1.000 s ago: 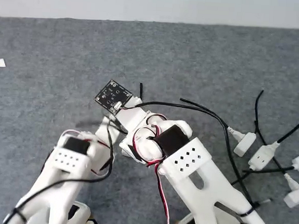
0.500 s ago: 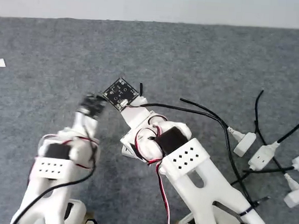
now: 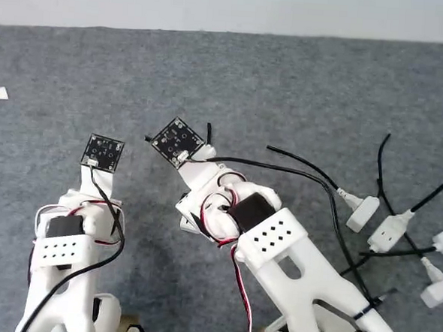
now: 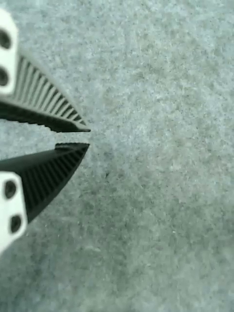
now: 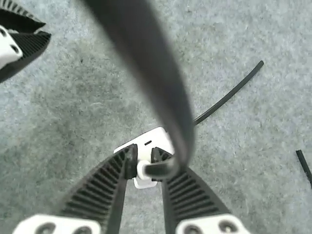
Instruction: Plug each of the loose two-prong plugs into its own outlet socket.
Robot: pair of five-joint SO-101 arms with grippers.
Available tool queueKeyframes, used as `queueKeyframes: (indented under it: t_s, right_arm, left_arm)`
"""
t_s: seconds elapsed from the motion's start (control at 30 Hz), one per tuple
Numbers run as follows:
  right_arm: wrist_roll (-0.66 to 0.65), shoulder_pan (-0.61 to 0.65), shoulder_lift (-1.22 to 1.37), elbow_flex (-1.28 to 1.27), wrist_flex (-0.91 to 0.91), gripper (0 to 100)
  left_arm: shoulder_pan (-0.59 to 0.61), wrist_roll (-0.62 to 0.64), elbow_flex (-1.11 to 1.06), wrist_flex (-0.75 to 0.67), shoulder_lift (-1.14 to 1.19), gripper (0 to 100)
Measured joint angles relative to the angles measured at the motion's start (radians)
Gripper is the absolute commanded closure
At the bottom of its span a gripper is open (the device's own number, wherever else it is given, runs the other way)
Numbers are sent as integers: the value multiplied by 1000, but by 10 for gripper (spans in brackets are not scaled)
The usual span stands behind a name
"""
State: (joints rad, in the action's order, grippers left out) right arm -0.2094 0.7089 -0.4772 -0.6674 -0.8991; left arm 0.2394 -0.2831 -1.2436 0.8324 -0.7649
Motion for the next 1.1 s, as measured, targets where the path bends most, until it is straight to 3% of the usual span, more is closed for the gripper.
queueKeyframes:
  t_s: [0.53, 1.1]
  right_arm:
    - [-68, 2, 201, 0, 176, 991]
    - [-130, 2, 199, -69, 224, 991]
  left_arm:
    - [0, 0, 0, 0, 0, 966]
    - [0, 0, 0, 0, 0, 966]
